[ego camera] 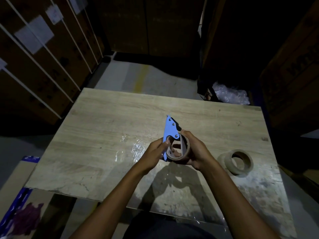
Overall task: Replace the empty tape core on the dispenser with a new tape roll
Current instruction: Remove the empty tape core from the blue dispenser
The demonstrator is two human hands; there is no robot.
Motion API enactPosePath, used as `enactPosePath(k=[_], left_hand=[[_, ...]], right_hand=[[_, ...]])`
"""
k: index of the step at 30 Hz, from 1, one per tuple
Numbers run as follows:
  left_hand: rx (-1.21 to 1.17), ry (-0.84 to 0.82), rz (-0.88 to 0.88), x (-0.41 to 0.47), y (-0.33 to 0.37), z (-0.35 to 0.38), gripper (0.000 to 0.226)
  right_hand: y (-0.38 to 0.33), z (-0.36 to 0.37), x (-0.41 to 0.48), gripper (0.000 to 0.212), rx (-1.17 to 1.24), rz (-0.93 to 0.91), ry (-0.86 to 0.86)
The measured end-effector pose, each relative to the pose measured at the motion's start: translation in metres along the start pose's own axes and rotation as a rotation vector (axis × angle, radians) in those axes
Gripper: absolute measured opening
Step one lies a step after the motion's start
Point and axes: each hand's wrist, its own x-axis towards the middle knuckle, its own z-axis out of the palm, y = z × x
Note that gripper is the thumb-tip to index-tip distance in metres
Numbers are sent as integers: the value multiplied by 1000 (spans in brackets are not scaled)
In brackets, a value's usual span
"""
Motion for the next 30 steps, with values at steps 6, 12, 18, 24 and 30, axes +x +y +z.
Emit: enactPosePath(k=[6,12,18,24,30], left_hand=[[-108,-112,-76,-1,6,-21,25],[-279,-211,-69,-3,16,-44,31],[-459,-166,-94,-2,14,-53,39],[-425,-39,-138,-6,11,-53,54],[-279,38,-247,-7,8,-74,46]], right_hand=[[-8,10,-12,53,-81,80,-63],[-2,7,-25,56,-129,-159,-300],[11,34,-42,88,-530,-421,-181],[44,77,-39,94,-1096,-650,200],[61,99,-39,77,-1424,-685,461]])
